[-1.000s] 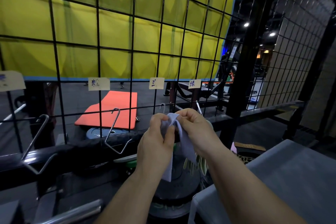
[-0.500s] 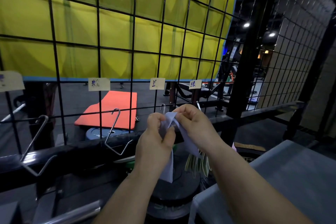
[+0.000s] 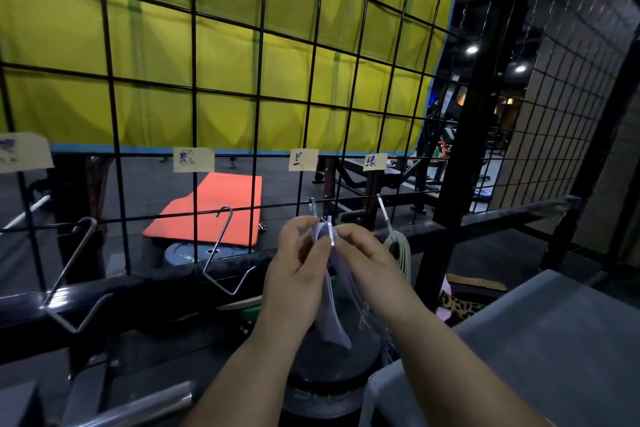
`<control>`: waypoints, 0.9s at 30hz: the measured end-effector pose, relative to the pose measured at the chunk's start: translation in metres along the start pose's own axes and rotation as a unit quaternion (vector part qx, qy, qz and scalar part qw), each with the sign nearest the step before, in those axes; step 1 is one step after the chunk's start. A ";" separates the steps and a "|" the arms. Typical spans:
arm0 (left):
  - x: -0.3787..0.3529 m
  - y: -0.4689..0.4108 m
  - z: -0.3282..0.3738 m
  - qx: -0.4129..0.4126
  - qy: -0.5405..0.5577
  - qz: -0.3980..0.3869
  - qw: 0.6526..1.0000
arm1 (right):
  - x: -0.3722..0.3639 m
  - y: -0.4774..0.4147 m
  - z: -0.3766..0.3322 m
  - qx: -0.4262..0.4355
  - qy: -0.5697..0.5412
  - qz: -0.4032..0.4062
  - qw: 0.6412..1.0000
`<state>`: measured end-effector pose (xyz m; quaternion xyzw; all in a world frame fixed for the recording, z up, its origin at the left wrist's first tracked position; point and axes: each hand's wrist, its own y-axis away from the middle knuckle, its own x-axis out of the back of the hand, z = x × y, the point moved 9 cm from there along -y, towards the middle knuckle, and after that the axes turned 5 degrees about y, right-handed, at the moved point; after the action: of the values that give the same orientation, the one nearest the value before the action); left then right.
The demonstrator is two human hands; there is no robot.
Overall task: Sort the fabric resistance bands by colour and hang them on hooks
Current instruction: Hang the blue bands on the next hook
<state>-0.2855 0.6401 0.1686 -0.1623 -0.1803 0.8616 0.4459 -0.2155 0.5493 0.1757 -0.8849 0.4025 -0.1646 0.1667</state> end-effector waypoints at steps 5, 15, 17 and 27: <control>-0.009 0.009 -0.007 0.010 0.021 -0.018 1.000 | 0.005 -0.002 0.014 -0.030 -0.019 0.000 0.999; -0.016 0.007 -0.012 0.008 -0.015 -0.009 1.000 | 0.014 0.004 0.040 -0.083 -0.040 -0.003 0.996; -0.017 0.006 -0.015 0.010 -0.021 -0.013 1.000 | 0.013 0.004 0.040 -0.084 -0.045 -0.003 0.995; -0.019 0.006 -0.020 0.114 0.157 -0.035 0.980 | 0.009 0.008 0.057 -0.159 -0.154 0.013 0.975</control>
<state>-0.2704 0.6244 0.1501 -0.2377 -0.0143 0.8241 0.5140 -0.1905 0.5463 0.1226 -0.9095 0.4045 0.0414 0.0862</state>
